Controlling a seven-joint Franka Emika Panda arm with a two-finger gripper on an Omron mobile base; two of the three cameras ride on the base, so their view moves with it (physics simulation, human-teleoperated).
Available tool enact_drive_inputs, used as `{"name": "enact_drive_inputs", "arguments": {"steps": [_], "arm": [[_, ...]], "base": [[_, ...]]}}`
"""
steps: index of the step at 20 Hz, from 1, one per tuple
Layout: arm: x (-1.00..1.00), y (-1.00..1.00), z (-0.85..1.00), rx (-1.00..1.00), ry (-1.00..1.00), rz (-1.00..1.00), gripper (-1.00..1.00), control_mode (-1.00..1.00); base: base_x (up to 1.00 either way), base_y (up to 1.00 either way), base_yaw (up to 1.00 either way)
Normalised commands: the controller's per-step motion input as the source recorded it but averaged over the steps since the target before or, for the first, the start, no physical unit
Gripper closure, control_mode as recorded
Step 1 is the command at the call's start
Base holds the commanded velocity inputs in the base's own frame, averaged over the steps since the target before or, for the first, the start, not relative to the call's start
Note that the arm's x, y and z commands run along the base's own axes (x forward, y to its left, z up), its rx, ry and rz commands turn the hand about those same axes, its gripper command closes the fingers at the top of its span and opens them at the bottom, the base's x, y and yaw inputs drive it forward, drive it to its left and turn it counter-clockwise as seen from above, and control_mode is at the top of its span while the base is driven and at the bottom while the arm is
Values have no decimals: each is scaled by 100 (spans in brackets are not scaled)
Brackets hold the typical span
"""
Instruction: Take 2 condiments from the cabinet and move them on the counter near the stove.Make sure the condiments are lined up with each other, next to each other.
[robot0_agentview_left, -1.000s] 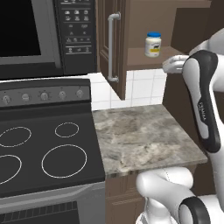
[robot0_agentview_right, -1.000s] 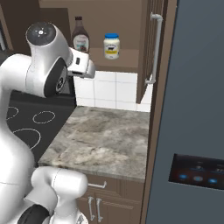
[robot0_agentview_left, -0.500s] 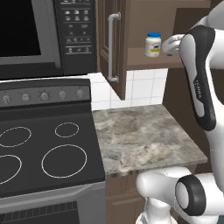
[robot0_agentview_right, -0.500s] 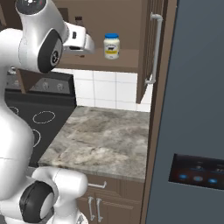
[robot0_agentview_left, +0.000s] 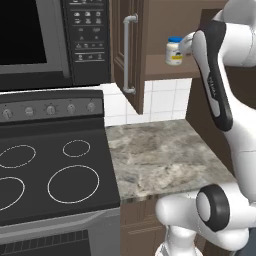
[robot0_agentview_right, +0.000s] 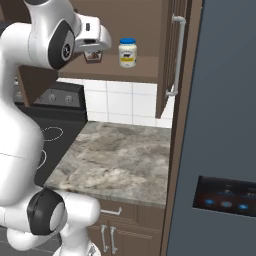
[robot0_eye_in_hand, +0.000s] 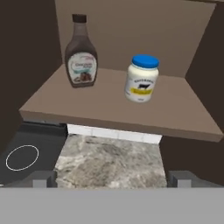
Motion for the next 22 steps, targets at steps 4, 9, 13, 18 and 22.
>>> {"name": "enact_drive_inputs", "arguments": {"steps": [4,9,13,18,22], "arm": [[41,0,-1,-6,-18,-2,-100,-100],[35,-10,0,-3,-16,-4,-100,-100],[32,-14,0,0,-2,-7,-100,-100],[44,-9,0,0,3,-11,-100,-100],[50,-3,1,0,4,-8,-100,-100]], "base": [[0,0,0],[0,0,0],[0,0,0],[0,0,0],[0,0,0]]}}
